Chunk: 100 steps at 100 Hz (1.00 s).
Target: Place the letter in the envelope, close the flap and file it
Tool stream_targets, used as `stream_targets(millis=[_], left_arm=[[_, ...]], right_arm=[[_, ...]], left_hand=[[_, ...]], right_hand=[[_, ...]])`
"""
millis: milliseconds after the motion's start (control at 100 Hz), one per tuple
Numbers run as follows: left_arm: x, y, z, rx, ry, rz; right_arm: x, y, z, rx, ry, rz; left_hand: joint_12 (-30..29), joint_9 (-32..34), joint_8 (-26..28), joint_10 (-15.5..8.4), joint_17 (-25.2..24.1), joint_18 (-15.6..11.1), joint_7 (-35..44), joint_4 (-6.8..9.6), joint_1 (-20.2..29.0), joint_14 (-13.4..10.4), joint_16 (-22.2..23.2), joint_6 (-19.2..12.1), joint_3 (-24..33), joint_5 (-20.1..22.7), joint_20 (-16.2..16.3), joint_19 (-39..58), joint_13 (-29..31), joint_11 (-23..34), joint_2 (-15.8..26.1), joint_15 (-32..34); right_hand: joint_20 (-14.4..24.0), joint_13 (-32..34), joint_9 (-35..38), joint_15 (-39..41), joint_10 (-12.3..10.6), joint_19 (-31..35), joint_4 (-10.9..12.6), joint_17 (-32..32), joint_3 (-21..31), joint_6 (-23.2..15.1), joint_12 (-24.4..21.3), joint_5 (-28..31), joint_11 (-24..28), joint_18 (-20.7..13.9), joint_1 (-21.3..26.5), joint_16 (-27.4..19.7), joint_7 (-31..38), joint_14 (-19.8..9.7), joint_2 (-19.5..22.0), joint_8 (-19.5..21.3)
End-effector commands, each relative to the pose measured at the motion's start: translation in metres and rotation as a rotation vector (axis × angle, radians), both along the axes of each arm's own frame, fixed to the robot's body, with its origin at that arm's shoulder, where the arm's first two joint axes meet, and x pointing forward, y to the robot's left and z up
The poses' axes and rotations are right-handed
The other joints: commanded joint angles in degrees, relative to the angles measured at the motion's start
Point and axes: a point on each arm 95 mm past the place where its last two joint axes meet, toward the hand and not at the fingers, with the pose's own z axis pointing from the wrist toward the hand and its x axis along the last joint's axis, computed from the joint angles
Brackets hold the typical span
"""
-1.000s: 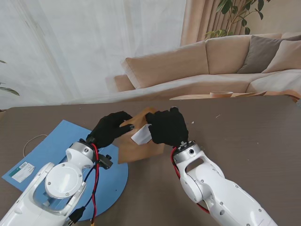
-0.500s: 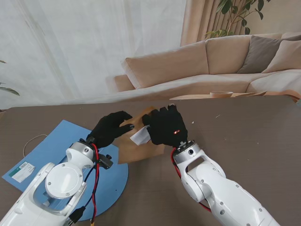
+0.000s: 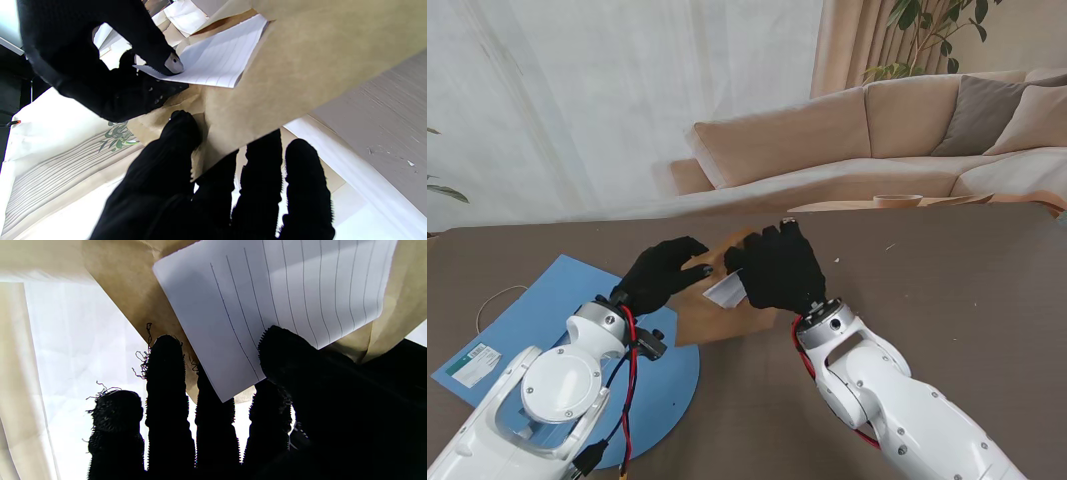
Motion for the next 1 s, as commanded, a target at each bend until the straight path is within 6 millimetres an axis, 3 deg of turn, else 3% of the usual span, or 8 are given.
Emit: stream_targets(millis=[0, 530, 700, 990], left_arm=[[-0.0043, -0.0038, 0.0029, -0.015, 0.008, -0.023], [-0.0033, -0.0009, 0.0037, -0.022, 0.005, -0.025], [-0.0034, -0.0003, 0.0028, -0.02, 0.006, -0.027], [-0.0042, -0.0008, 0.0021, -0.022, 0.008, -0.03]], right_arm=[[-0.0008, -0.0006, -0.0049, -0.015, 0.029, -0.008], [0.0005, -0.0038, -0.0086, -0.053, 0.091, -0.086], [0.0022, -0.0037, -0.007, -0.034, 0.097, -0.091], [0.0036, -0.0001, -0.0058, -0.033, 0.091, -0.072]], left_hand=[[0.8, -0.5, 4.0, -1.5, -0.4, 0.0, 9.1, 1.14, 3.7, -0.9, 1.8, -3.6, 5.2, 0.3, 0.5, 1.0, -0.3, 1.8, 3.6, 1.4], [1.0, -0.6, 4.6, -1.6, -0.5, 0.0, 9.2, 1.18, 3.7, -0.9, 1.9, -3.7, 5.2, 0.3, 0.5, 0.9, -0.4, 2.0, 3.9, 1.4], [1.0, -0.7, 4.7, -1.6, -0.5, 0.0, 9.2, 1.21, 3.7, -0.9, 1.9, -3.7, 5.2, 0.4, 0.5, 0.9, -0.5, 2.0, 4.0, 1.3], [1.0, -0.7, 4.9, -1.7, -0.6, 0.0, 9.0, 1.21, 3.7, -1.0, 2.0, -3.8, 5.2, 0.3, 0.5, 0.8, -0.6, 2.0, 4.0, 1.2]], right_hand=[[1.1, -0.5, 0.2, 0.2, -0.4, -0.7, -0.5, -0.4, 0.5, 1.1, -0.1, 1.8, -0.2, -0.9, 1.9, 0.0, 0.1, -1.3, 0.0, 0.5], [2.0, -0.1, 0.6, 4.1, 1.4, 0.1, 0.1, -0.2, 1.5, 6.9, 1.5, 1.4, 3.2, -0.4, 0.9, 1.7, 0.7, -0.8, -0.4, -1.3], [2.5, -0.5, -0.1, 5.4, 2.0, 0.8, -0.4, -0.5, -2.6, 8.6, 1.8, 1.7, 4.8, -0.4, -4.7, 2.3, 0.7, -0.3, 1.8, -2.2], [2.9, 0.5, 1.3, 7.7, 2.4, 1.7, -0.1, 0.1, -3.5, 9.9, 2.8, 3.3, 7.8, -0.2, -4.1, 3.3, 2.7, -0.6, 1.4, -0.4]])
